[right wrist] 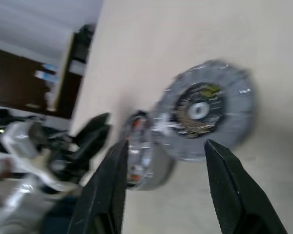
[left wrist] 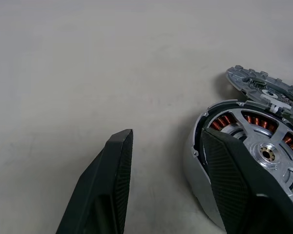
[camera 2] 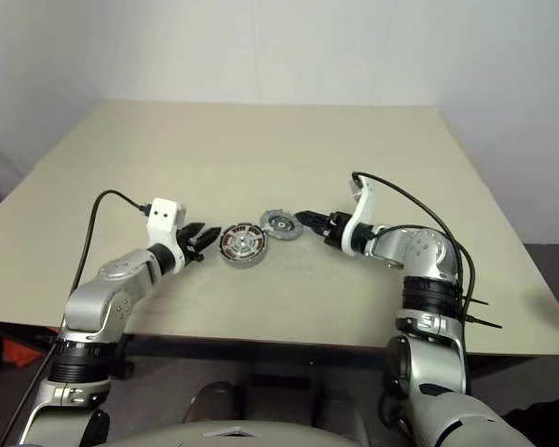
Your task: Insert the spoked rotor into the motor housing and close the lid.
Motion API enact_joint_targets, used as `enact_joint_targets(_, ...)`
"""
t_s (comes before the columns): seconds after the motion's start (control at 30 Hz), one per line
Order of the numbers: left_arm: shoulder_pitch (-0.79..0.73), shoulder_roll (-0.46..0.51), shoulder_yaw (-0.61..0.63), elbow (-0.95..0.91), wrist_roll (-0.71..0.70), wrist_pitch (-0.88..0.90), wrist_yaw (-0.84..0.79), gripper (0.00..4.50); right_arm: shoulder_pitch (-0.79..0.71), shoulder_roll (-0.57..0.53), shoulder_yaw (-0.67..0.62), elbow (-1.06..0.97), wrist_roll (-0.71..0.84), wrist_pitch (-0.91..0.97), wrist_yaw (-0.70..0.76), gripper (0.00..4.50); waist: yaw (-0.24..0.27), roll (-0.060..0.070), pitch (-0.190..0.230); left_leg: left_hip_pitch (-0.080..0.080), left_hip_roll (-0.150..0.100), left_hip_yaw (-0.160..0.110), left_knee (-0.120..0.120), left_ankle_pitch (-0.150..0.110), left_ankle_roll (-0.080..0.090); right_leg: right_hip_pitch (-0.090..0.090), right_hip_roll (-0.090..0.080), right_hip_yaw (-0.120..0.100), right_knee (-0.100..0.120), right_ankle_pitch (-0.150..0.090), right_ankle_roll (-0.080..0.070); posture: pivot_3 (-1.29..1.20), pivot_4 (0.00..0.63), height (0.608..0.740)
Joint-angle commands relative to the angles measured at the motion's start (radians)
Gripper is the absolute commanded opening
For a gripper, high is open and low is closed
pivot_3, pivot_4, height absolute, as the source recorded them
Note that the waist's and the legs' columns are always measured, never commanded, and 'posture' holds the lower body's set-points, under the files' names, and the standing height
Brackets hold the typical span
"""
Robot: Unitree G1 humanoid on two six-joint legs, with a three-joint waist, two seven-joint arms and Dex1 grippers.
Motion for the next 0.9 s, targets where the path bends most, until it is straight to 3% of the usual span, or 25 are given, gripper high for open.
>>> enact_joint_targets(0.03,-0.002,0.004,0.006,-0.026,0.0,-0.015,-0.005,2.37,-0.029,0.053,-0.12,0.032,0.03,0.043,-0.118,2.64,0.004,0.0,0.0,0.0,0.0,0.0,0.0,0.0,0.0,0.0,0.0,0.0,0.0,0.0,0.0,0.0,0.0,0.74)
enact_joint_targets(0.9,0.007,0.034,0.006,-0.046,0.0,0.006,-0.017,2.37,0.029,0.108,-0.047,0.094,-0.009,-0.125,-0.13,2.64,0.005,0.0,0.0,-0.001,0.0,0.0,0.0,0.001,-0.001,-0.001,0.0,0.0,0.001,0.0,0.001,0.0,0.0,0.74)
